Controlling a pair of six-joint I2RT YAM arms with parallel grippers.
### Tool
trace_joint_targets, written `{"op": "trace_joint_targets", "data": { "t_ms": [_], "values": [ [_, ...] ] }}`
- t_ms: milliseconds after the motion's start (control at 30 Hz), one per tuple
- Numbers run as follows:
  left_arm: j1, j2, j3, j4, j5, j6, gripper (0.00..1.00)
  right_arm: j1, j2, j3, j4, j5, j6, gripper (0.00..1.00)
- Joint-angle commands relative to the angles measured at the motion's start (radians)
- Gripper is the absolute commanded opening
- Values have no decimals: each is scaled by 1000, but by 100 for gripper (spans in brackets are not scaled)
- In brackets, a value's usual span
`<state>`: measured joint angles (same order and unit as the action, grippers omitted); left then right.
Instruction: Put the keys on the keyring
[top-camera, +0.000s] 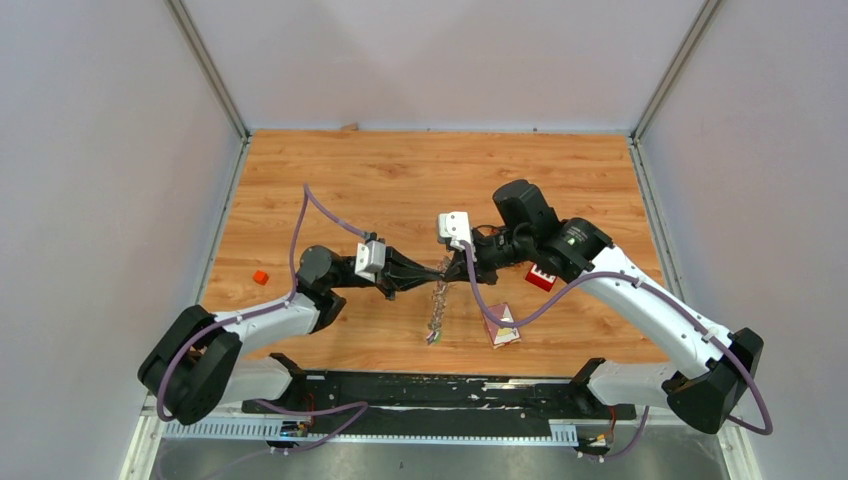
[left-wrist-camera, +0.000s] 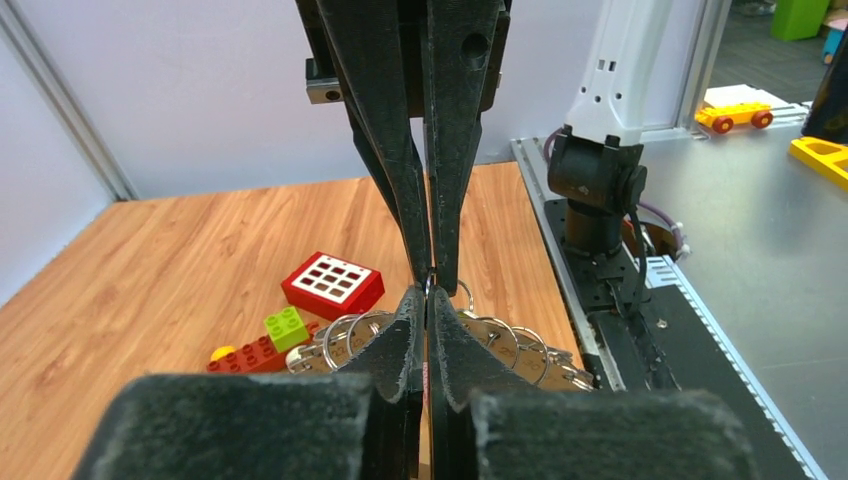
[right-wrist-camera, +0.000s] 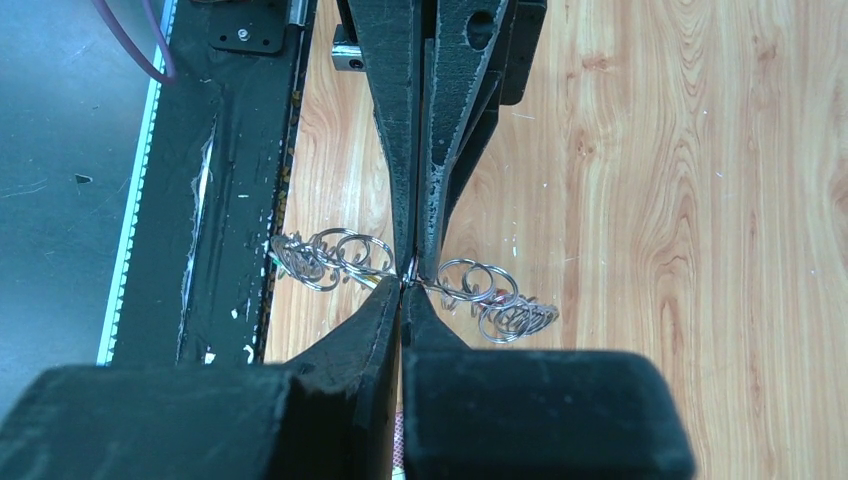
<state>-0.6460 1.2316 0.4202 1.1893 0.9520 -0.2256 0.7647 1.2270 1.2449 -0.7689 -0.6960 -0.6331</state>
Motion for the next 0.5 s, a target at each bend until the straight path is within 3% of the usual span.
{"op": "trace_joint_targets", "data": {
  "t_ms": [0, 100, 267, 367, 467],
  "values": [
    [3, 15, 37, 36, 13, -32, 0, 4, -27, 47, 36, -33, 12, 0],
    [2, 6, 32, 31, 10, -45, 0, 5, -28, 46, 41, -19, 21, 0],
    [3, -15, 25, 6, 13, -34, 0, 5, -19, 88, 8, 4, 26, 24],
    [3, -17, 22, 9, 16, -38, 0, 5, -1, 127, -15, 3, 30, 32],
    [3, -19, 20, 18, 13, -41, 0, 4, 17, 147, -41, -2, 29, 34]
  ]
}}
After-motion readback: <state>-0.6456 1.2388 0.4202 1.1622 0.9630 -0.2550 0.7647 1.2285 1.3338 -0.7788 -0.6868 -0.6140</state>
